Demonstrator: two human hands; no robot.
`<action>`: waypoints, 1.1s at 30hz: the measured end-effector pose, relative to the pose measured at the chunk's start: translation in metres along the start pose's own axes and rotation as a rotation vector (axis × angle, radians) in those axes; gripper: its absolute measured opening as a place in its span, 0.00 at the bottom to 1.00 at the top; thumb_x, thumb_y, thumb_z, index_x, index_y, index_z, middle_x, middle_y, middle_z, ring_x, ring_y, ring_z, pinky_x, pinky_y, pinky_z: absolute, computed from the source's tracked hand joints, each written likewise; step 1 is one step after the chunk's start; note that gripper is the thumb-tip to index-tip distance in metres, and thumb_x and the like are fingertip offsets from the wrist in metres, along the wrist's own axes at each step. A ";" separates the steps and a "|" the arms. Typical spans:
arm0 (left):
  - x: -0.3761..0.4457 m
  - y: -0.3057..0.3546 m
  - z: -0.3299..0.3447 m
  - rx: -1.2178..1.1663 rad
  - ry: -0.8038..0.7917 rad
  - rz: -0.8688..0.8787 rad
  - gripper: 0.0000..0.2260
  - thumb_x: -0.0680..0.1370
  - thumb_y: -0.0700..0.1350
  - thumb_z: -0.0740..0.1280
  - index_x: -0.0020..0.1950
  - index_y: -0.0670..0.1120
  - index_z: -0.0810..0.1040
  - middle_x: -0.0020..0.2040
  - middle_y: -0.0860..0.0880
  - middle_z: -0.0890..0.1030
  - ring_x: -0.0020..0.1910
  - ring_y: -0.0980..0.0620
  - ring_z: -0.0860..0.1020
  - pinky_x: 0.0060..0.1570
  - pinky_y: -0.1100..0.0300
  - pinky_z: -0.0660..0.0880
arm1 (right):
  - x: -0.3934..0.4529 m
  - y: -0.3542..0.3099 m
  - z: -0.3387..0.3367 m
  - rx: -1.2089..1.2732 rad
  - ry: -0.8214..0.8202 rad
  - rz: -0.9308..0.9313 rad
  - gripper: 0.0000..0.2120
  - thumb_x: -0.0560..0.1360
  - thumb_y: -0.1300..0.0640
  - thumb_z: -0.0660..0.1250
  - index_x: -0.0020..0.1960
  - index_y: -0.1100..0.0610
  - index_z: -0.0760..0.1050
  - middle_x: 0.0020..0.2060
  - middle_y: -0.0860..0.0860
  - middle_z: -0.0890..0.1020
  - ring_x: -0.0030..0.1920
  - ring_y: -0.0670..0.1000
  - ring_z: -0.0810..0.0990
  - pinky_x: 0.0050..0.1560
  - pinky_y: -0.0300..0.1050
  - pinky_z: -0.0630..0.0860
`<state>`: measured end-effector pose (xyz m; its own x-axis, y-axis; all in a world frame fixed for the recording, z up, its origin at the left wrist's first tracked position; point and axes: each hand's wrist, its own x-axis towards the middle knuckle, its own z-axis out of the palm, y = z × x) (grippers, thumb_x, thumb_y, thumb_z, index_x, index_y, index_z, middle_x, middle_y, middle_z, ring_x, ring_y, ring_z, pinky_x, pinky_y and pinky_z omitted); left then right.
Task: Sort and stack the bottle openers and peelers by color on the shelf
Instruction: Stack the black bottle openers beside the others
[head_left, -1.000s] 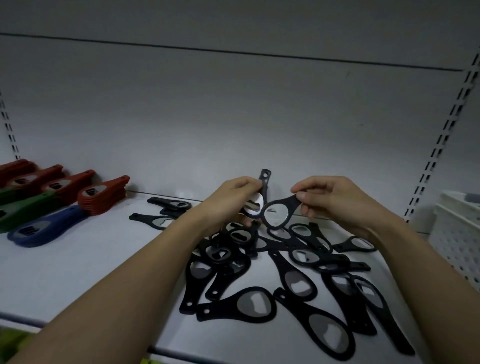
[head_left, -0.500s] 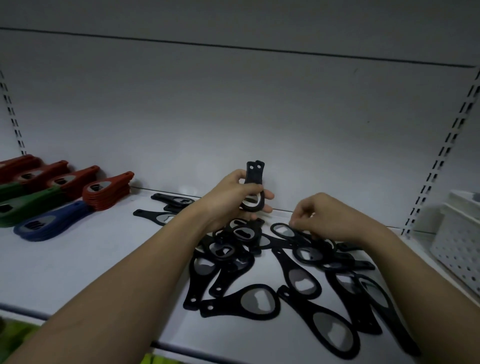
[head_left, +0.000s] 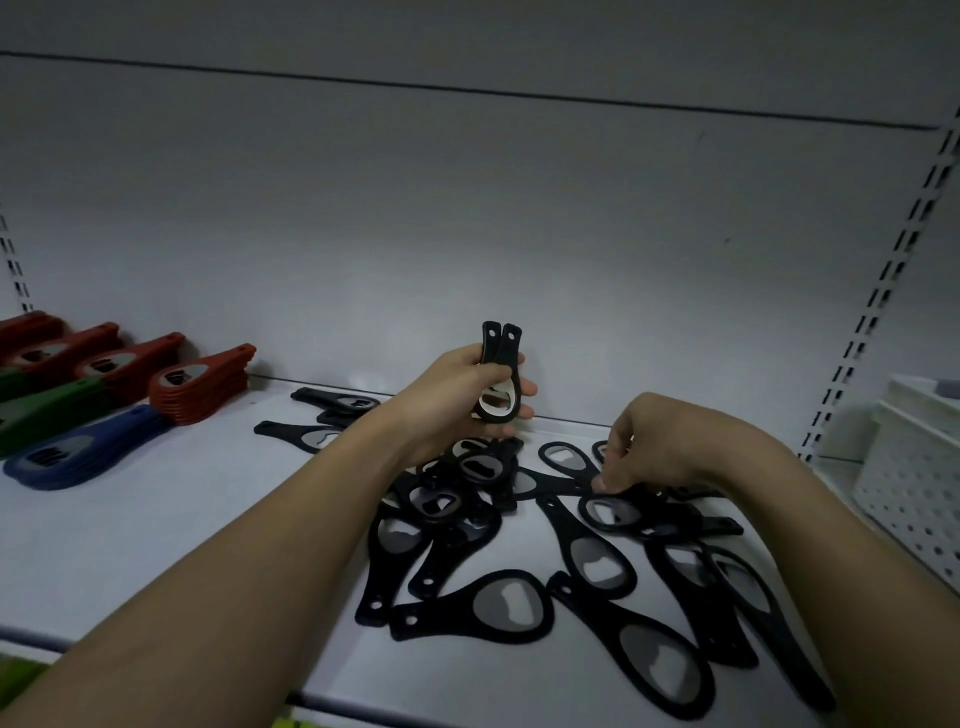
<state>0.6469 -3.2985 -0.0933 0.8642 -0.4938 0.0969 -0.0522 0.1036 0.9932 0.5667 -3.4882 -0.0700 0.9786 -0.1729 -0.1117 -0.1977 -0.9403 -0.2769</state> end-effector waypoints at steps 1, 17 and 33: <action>0.000 0.000 0.000 0.002 0.000 0.000 0.12 0.84 0.39 0.57 0.65 0.41 0.74 0.52 0.42 0.82 0.42 0.48 0.83 0.31 0.61 0.77 | 0.000 0.000 0.000 -0.009 -0.006 -0.006 0.12 0.68 0.49 0.78 0.42 0.58 0.83 0.40 0.54 0.86 0.38 0.50 0.79 0.43 0.42 0.76; -0.002 0.006 -0.005 0.015 0.033 0.013 0.11 0.82 0.42 0.63 0.63 0.43 0.76 0.54 0.41 0.83 0.45 0.47 0.84 0.35 0.59 0.79 | 0.007 0.009 -0.007 0.253 0.308 -0.264 0.09 0.81 0.54 0.63 0.48 0.53 0.80 0.43 0.46 0.82 0.37 0.45 0.80 0.41 0.43 0.76; -0.008 0.007 -0.004 0.042 -0.157 0.009 0.10 0.81 0.39 0.64 0.62 0.47 0.73 0.47 0.47 0.84 0.44 0.46 0.84 0.30 0.61 0.76 | 0.001 -0.019 0.007 1.018 0.304 -0.371 0.11 0.77 0.66 0.68 0.59 0.60 0.76 0.52 0.56 0.80 0.40 0.55 0.86 0.44 0.41 0.83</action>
<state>0.6419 -3.2900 -0.0869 0.7749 -0.6221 0.1117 -0.0837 0.0743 0.9937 0.5716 -3.4681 -0.0715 0.9323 -0.1269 0.3386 0.2904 -0.2955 -0.9101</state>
